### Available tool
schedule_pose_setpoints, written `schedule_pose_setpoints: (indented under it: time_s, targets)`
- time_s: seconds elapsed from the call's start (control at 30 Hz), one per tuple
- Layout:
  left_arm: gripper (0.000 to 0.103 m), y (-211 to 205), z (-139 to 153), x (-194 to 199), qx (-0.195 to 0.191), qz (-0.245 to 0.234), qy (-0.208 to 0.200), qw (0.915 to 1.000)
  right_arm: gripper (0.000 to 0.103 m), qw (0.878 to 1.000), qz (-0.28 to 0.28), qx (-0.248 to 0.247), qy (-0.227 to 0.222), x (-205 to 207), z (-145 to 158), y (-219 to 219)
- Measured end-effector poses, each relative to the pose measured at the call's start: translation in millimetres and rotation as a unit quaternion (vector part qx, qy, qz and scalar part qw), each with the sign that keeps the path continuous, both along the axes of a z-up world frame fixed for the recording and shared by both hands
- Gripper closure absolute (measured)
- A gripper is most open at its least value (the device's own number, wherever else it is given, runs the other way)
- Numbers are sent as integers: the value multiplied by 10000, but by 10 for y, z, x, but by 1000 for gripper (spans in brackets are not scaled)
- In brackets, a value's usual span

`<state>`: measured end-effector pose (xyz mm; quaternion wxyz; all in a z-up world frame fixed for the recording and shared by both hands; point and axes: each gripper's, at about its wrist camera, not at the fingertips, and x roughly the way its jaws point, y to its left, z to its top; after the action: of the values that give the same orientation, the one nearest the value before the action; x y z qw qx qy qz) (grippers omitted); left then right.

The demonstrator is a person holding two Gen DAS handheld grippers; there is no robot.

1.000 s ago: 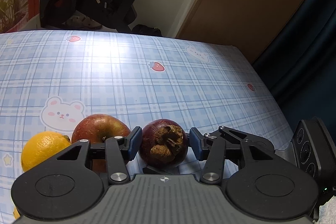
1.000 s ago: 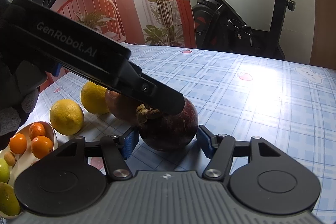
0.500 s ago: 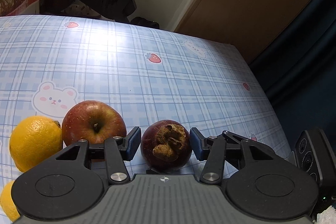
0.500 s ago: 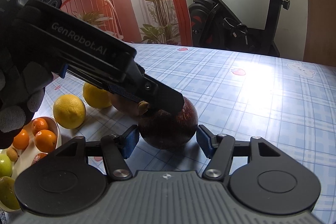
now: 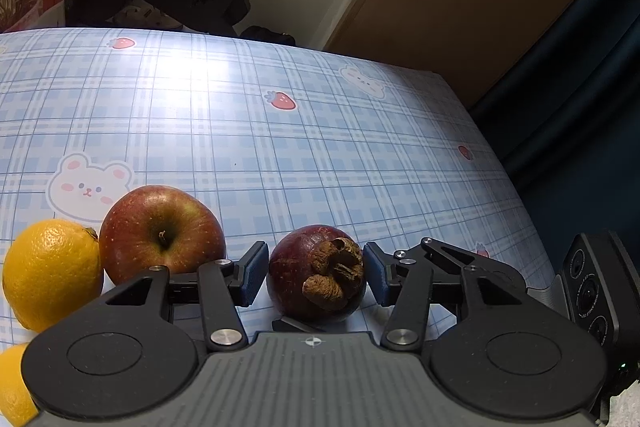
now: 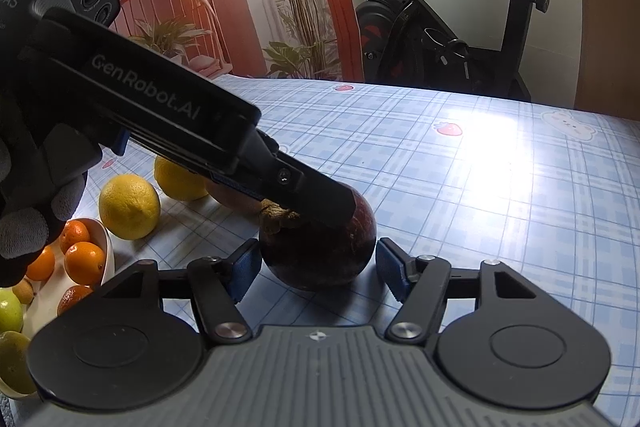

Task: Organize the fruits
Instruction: 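Close the left gripper on the mangosteen while the right gripper clamps its other side, then carry the mangosteen between both grippers over to the cream plate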

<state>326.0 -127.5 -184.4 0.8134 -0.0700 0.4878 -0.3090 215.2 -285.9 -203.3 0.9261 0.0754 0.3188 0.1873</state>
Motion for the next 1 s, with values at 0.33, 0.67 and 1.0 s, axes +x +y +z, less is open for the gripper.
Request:
schedule_pose_setpoints:
  time_s: [0.33,0.67,1.0]
  targets:
    - [49,-5,54,-25,-73,-29,69,9999,39,9999,-65,7,-134,-112,38,-14]
    - [49,165,479,-375,-63,-124,-202,9997,39,9995,21,-2,-329,-396,420,121]
    - [49,752,786,-836,-20,167,-442,9989,39,9980,379,60,-493,-610,710,665]
